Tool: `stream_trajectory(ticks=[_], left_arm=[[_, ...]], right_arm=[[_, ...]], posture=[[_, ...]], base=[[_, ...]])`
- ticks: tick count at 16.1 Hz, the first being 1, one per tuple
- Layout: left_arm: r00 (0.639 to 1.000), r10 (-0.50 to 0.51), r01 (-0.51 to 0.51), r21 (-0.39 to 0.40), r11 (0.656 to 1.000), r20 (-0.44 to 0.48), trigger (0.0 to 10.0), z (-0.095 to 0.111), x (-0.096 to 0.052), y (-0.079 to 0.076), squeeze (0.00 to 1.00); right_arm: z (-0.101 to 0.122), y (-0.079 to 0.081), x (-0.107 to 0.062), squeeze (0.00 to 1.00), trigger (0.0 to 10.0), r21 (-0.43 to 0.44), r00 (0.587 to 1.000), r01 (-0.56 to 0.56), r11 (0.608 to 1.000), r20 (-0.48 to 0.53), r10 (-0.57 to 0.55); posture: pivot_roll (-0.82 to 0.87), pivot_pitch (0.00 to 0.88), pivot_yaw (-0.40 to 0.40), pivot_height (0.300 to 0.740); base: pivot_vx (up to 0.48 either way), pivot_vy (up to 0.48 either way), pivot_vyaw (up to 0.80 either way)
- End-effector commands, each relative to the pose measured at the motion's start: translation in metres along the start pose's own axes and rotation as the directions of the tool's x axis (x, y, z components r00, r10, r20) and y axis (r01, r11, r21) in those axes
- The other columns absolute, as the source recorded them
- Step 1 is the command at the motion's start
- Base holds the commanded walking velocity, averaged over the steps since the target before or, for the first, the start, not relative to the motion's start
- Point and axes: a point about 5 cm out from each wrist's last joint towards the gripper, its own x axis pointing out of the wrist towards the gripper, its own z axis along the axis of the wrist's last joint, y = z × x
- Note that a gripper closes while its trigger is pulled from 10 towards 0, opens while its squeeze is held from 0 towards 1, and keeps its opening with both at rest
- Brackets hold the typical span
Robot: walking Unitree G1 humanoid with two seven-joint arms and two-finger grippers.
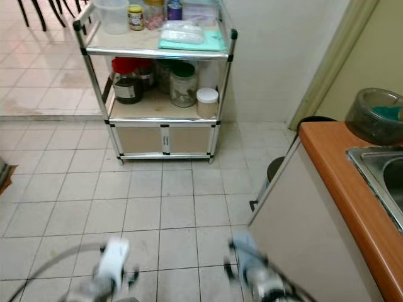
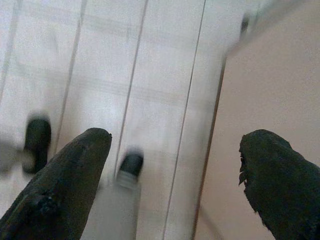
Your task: Kitchen organization
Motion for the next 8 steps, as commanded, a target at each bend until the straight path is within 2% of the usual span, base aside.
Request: stream_trajectory(ticks=[1, 2, 4, 5, 7, 8], left_arm=[[0.995, 0.026, -0.023, -0.024, 0.999, 0.100, 10.0, 0.021, 0.001, 0.006, 0.00], [0.991, 0.035, -0.032, -0.023, 0.999, 0.126, 10.0, 0.027, 0.000, 0.009, 0.00], [0.951, 0.099, -0.084, -0.063, 0.995, 0.292, 10.0, 0.061, -0.006, 0.022, 0.00], [0.939, 0.105, -0.089, -0.064, 0.994, 0.328, 10.0, 0.067, -0.008, 0.023, 0.00], [0.900, 0.112, -0.095, -0.063, 0.994, 0.421, 10.0, 0.082, -0.019, 0.030, 0.00], [0.874, 0.121, -0.100, -0.070, 0.993, 0.471, 10.0, 0.089, -0.029, 0.033, 0.00]], right_arm=[[0.024, -0.009, 0.000, 0.00, 10.0, 0.042, 0.995, 0.005, 0.999, 0.097, -0.009], [0.031, -0.011, -0.001, 0.00, 10.0, 0.053, 0.992, 0.006, 0.999, 0.125, -0.013], [0.071, -0.027, -0.009, 0.00, 10.0, 0.103, 0.952, 0.005, 0.995, 0.303, -0.037], [0.079, -0.030, -0.012, 0.00, 10.0, 0.110, 0.939, 0.002, 0.994, 0.341, -0.039], [0.100, -0.034, -0.028, 0.00, 10.0, 0.143, 0.888, -0.012, 0.990, 0.457, -0.055], [0.109, -0.037, -0.043, 0.00, 10.0, 0.153, 0.847, 0.002, 0.988, 0.525, -0.083]], posture=[[-0.04, 0.000, -0.036, 0.740], [-0.04, 0.000, -0.036, 0.740], [-0.07, 0.000, -0.035, 0.740], [-0.08, 0.000, -0.032, 0.740], [-0.11, 0.000, 0.003, 0.740], [-0.11, 0.000, 0.002, 0.740]], base=[[0.000, 0.000, 0.00], [0.000, 0.000, 0.00], [0.000, 0.000, 0.00], [0.000, 0.000, 0.00], [0.000, 0.000, 0.00], [0.000, 0.000, 0.00]])
